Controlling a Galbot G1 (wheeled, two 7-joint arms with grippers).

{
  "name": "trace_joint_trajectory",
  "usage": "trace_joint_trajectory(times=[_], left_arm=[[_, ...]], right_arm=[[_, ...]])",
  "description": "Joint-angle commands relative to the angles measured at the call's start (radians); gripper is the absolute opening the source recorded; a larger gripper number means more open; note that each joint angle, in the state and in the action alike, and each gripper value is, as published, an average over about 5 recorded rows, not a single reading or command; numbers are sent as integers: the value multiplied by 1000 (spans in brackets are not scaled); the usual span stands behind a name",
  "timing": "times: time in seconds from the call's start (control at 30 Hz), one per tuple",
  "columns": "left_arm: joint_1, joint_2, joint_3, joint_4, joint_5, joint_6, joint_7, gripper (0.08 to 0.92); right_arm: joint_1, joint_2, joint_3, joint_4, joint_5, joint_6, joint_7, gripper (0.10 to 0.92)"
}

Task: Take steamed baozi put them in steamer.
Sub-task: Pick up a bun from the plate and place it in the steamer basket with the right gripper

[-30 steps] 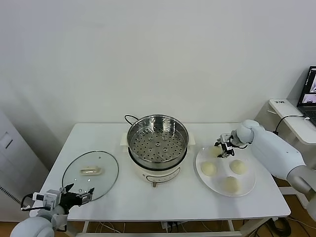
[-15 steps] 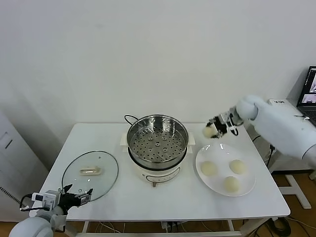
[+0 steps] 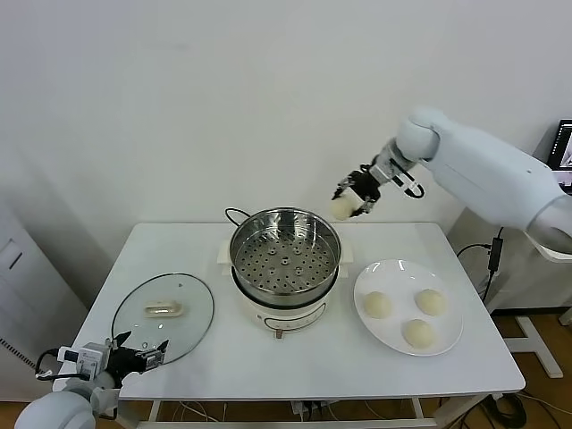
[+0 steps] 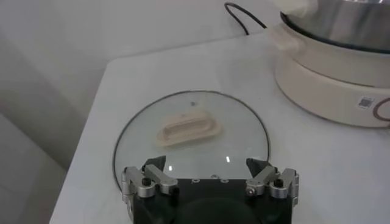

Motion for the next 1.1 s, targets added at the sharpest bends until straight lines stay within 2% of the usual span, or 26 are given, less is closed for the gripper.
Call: trace_joint_trajectory(times=[0.03, 0.27, 0.53, 0.8, 1.1], left_arm=[[0, 6, 0, 3, 1, 1, 0, 823], [2, 3, 1, 2, 3, 5, -2, 823], [6, 5, -3, 0, 4, 10, -4, 823], [1, 1, 1, 1, 7, 15, -4, 823], [-2, 2, 4, 5, 7, 16, -3, 823]], right_arm=[[12, 173, 22, -49, -162, 210, -34, 568], [-93, 250, 123, -97, -391, 210, 3, 568], [-202, 277, 189, -109, -563, 210, 41, 568], [-273, 303, 242, -133, -665, 210, 63, 568], [-307, 325, 268, -151, -708, 210, 84, 568]])
